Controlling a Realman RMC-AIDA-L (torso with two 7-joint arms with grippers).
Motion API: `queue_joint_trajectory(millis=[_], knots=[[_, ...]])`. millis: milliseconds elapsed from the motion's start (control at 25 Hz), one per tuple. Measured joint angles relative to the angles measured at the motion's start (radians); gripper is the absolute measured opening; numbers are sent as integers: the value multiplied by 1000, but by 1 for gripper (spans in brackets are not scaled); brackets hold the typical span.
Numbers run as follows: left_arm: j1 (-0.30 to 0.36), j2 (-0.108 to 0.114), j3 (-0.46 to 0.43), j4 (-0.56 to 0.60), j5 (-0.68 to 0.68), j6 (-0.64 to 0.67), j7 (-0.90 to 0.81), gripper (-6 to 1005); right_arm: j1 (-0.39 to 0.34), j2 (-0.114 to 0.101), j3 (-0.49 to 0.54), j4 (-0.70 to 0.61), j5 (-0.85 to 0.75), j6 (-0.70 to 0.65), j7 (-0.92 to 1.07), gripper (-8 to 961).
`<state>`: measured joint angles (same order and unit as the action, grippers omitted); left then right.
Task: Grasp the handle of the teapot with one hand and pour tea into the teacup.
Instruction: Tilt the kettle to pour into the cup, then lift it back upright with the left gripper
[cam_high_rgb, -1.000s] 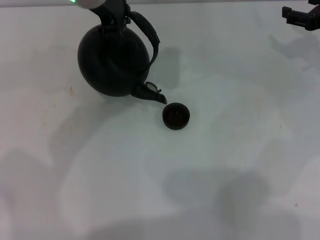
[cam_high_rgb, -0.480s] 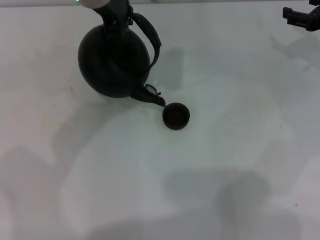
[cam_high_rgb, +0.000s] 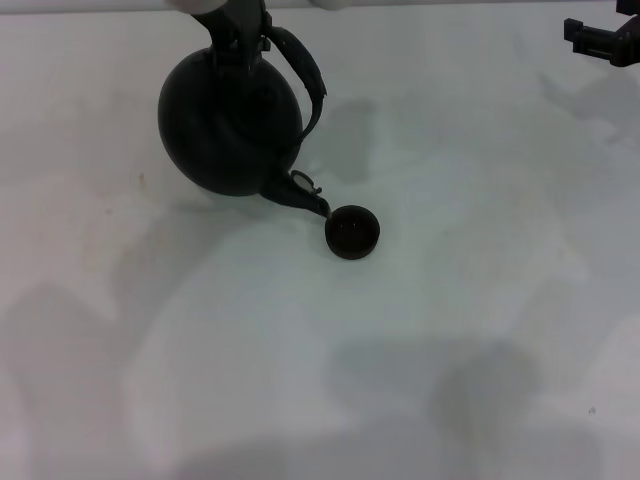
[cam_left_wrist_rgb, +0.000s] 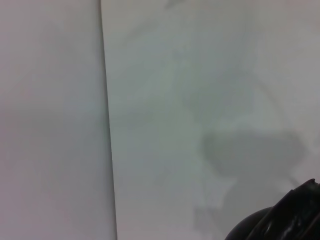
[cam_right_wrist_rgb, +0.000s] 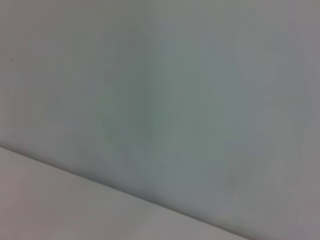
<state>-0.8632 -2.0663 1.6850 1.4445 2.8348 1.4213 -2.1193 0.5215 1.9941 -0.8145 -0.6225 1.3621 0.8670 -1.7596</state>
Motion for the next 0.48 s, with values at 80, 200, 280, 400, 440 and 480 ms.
queue_joint_trajectory(millis=[80, 200, 280, 400, 440, 480], knots=[[-4, 0, 1, -1, 0, 5, 1, 150, 0, 0, 0, 1, 0, 0, -1, 856], [-12, 0, 1, -5, 1, 9, 1, 150, 0, 0, 0, 1, 0, 0, -1, 856], [-16, 0, 3, -9, 2, 10, 1, 150, 0, 0, 0, 2, 0, 3, -1, 856], [-25, 1, 5, -15, 2, 16, 2, 151, 0, 2, 0, 2, 0, 7, -1, 856], [-28, 2, 7, -18, 2, 19, 2, 151, 0, 2, 0, 3, 0, 8, -1, 856], [-33, 3, 9, -24, 2, 22, 2, 150, 0, 2, 0, 3, 0, 8, -1, 856]])
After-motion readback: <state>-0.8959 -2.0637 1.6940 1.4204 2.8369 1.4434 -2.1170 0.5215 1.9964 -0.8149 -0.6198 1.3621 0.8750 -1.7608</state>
